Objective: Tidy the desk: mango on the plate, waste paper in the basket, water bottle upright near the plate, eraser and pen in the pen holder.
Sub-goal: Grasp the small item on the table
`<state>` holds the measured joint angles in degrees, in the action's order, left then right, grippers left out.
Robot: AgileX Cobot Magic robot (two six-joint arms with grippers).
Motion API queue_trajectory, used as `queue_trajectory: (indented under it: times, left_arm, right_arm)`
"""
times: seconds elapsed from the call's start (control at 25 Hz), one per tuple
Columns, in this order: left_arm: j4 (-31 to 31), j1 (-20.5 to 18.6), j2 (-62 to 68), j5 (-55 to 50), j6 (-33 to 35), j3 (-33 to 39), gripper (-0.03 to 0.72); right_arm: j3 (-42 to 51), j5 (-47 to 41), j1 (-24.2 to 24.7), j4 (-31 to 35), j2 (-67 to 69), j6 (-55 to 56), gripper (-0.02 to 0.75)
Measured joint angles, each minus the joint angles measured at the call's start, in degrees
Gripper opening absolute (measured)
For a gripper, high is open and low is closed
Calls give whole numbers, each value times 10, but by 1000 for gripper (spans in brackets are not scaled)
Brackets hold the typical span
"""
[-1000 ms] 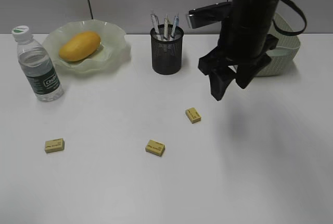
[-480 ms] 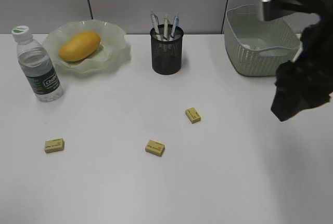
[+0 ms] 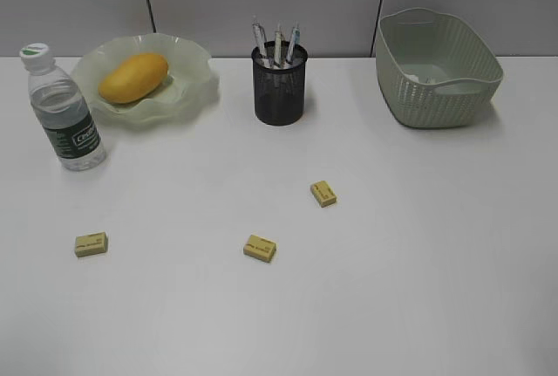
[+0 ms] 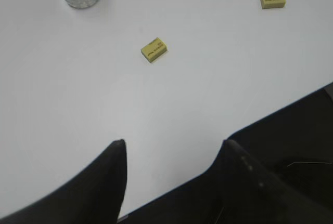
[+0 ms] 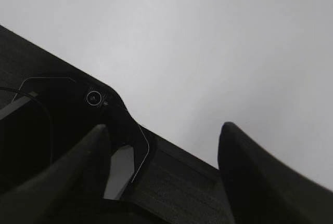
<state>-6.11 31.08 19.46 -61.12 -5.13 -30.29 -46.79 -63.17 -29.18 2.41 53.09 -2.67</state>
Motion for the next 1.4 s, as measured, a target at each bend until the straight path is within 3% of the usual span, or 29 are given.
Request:
queue_trajectory:
  times: [0.36, 0.64, 1.0, 1.2, 1.4]
  left_arm:
    - [0, 0, 0, 0, 0, 0, 436]
    - [0, 0, 0, 0, 0, 0, 436]
    - [-2, 0, 6, 40, 0, -12, 436]
    - [-4, 0, 88, 123, 0, -27, 436]
    - [-23, 0, 252, 128, 0, -58, 436]
  right_arm:
    - [143, 45, 0, -39, -220, 41, 515]
    - [152, 65, 0, -51, -330, 60, 515]
    - [161, 77, 0, -62, -339, 77, 513]
    - [161, 79, 0, -62, -339, 78, 513]
    - [161, 79, 0, -62, -339, 78, 513]
